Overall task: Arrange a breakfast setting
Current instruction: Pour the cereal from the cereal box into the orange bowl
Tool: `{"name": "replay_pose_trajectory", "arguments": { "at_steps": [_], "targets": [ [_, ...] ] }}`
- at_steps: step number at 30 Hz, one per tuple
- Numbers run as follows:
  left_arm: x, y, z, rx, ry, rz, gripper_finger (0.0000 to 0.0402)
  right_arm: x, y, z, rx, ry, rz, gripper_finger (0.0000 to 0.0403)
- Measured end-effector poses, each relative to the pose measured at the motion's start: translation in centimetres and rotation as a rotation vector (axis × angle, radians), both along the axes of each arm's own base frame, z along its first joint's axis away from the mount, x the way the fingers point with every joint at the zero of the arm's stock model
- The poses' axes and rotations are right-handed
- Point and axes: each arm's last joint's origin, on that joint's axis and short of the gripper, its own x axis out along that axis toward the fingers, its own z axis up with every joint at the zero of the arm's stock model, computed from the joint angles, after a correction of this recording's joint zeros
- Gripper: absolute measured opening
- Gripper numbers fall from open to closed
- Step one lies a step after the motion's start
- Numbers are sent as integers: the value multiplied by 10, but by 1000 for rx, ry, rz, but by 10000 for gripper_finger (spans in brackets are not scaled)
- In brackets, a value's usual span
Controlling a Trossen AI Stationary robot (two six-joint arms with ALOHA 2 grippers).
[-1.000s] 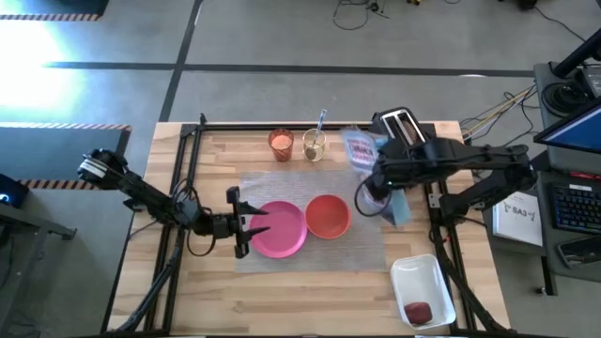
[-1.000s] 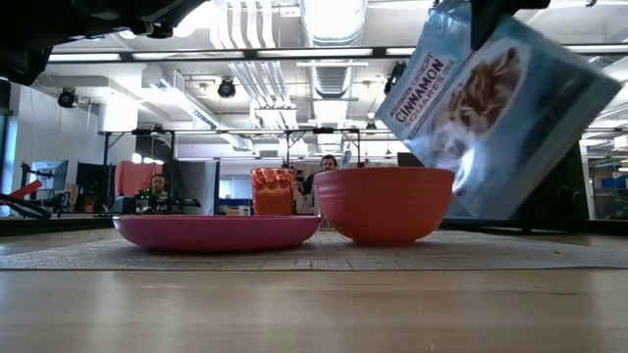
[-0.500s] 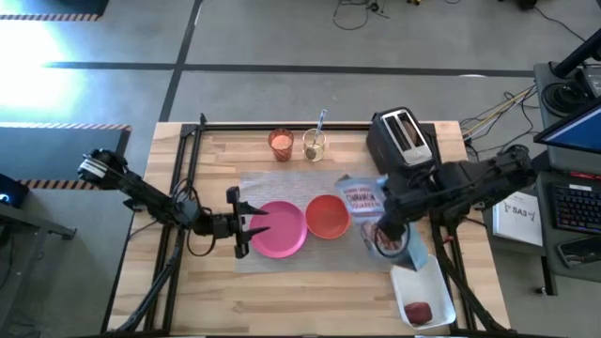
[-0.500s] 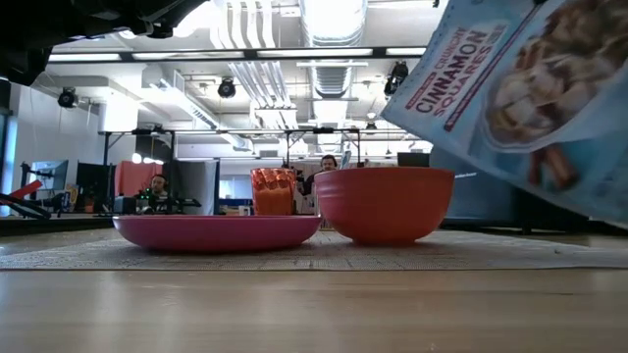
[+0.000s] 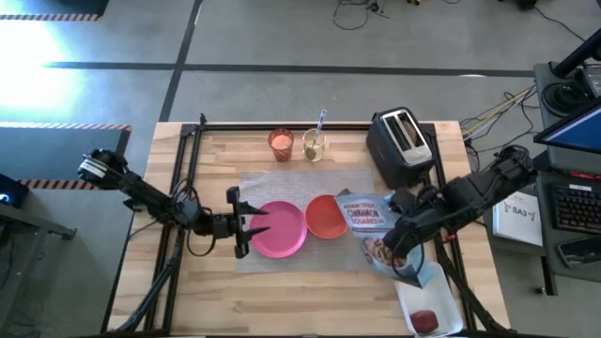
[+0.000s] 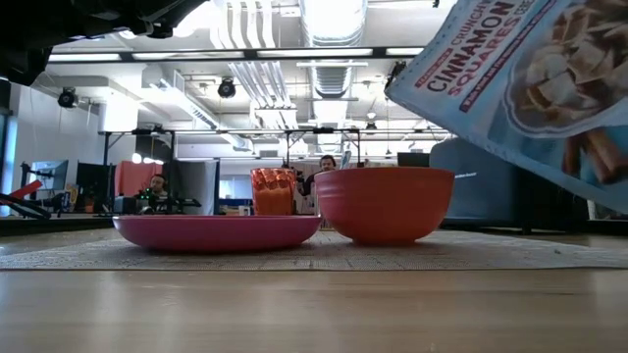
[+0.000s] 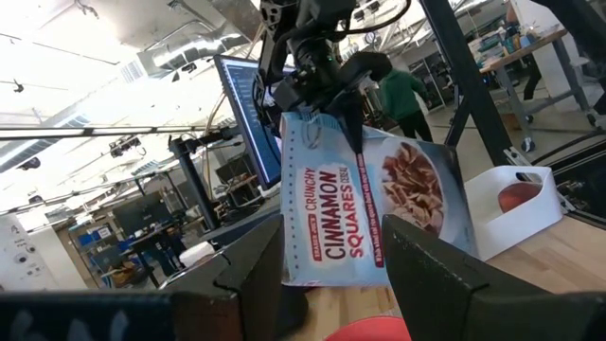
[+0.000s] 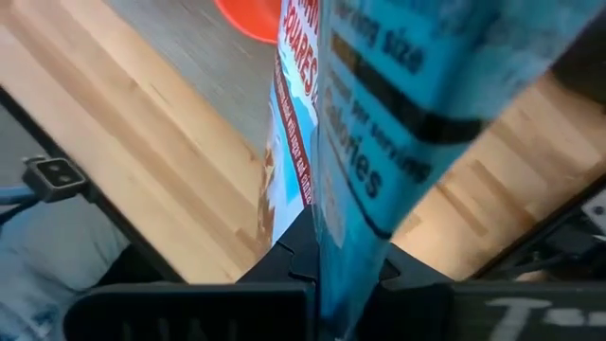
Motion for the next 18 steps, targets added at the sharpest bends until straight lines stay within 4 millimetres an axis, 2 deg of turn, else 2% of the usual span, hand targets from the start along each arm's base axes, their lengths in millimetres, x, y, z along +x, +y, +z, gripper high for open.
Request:
{"name": "replay_pose_trajectory", "arguments": {
  "at_steps": [5, 12, 18],
  "targets": [
    [0, 0, 0, 0, 0, 0, 162, 12, 6, -9, -36, 35, 29, 8],
    [0, 0, 0, 0, 0, 0, 162, 28, 16, -23, -124, 76, 164, 8],
    [0, 0, 0, 0, 0, 0, 162, 23, 14, -12, -156, 32, 167, 8]
  ]
}}
